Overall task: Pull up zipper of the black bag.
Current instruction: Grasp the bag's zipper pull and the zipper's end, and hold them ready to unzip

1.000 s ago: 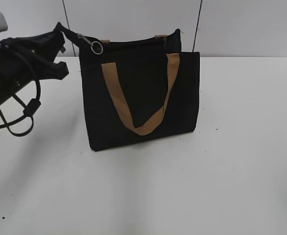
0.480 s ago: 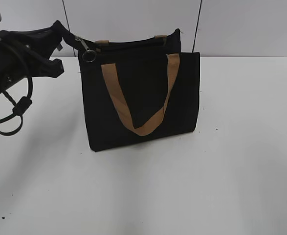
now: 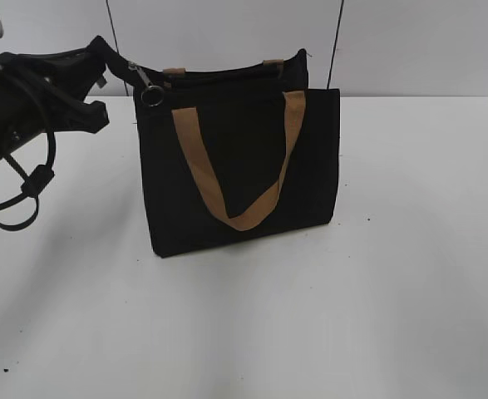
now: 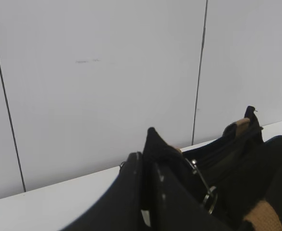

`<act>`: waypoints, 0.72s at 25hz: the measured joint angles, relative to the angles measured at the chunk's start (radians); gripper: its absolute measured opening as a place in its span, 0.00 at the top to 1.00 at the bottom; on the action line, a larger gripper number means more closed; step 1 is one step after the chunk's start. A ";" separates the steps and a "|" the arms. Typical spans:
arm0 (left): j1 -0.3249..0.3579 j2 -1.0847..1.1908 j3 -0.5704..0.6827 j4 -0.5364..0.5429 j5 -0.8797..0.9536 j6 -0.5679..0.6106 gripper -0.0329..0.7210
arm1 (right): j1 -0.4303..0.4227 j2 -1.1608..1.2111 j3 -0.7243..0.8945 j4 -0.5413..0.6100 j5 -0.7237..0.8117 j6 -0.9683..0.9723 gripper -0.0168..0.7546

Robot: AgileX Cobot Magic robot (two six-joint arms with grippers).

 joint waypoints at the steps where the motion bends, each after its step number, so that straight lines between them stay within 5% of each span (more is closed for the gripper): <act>1: 0.000 0.000 0.000 0.000 0.000 0.000 0.93 | 0.001 0.022 0.000 0.024 -0.008 -0.035 0.44; 9: 0.000 -0.002 0.000 0.000 0.001 0.000 0.93 | 0.018 0.259 -0.002 0.176 -0.124 -0.357 0.44; 18: 0.000 -0.002 0.000 -0.002 0.004 0.000 0.93 | 0.361 0.551 -0.103 0.192 -0.450 -0.503 0.44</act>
